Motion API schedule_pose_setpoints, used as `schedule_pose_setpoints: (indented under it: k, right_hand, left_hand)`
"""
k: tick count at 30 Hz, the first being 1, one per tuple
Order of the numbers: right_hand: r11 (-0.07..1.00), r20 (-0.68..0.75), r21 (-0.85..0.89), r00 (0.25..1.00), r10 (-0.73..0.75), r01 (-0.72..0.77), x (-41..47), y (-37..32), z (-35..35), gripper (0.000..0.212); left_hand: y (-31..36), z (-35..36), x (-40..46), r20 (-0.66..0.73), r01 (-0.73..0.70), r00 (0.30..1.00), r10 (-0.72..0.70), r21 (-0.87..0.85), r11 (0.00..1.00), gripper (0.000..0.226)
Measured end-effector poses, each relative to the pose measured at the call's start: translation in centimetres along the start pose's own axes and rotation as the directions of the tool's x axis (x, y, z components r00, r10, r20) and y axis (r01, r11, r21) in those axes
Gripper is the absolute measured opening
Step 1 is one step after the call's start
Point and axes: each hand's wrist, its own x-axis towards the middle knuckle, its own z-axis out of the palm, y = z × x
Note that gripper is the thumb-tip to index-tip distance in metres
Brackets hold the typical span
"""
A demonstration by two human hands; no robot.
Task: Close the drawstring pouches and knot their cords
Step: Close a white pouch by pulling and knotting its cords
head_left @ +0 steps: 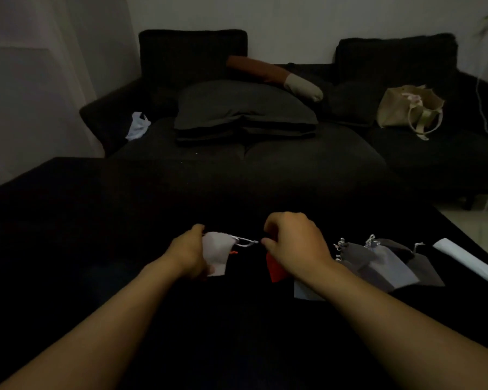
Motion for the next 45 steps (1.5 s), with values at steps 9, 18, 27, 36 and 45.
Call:
schedule_pose_setpoints:
  k: [9,18,27,36,45]
  right_hand:
    - [0.954,0.337,0.297,0.94,-0.054,-0.051,1.6,-1.0,3.2,0.019]
    - [0.855,0.252,0.495,0.967,0.033,-0.158,2.4,-0.6,2.7,0.003]
    - [0.809,0.148,0.588,0.982,-0.116,0.007,2.5,-0.6,1.2,0.011]
    - [0.678,-0.229,0.688,0.964,-0.136,0.259,1.3,-1.1,-2.7,0.016]
    - [0.961,-0.262,0.08,0.936,-0.236,0.265,0.7,3.1,-5.2,0.015]
  left_hand:
    - [1.5,0.7,-1.8,-0.1,-0.285,0.957,0.273,-0.137,0.949,0.097]
    - [-0.3,-3.1,-1.6,0.025,-0.093,0.995,0.096,-0.103,0.99,0.089]
    - [0.5,-3.3,-2.1,0.051,0.023,0.998,-0.025,0.052,0.998,0.11]
    - [5.8,-3.2,-3.7,0.038,0.029,0.999,0.01,-0.896,0.443,0.056]
    - [9.3,-3.3,-5.0,-0.272,-0.247,0.961,-0.05,-0.925,0.287,0.049]
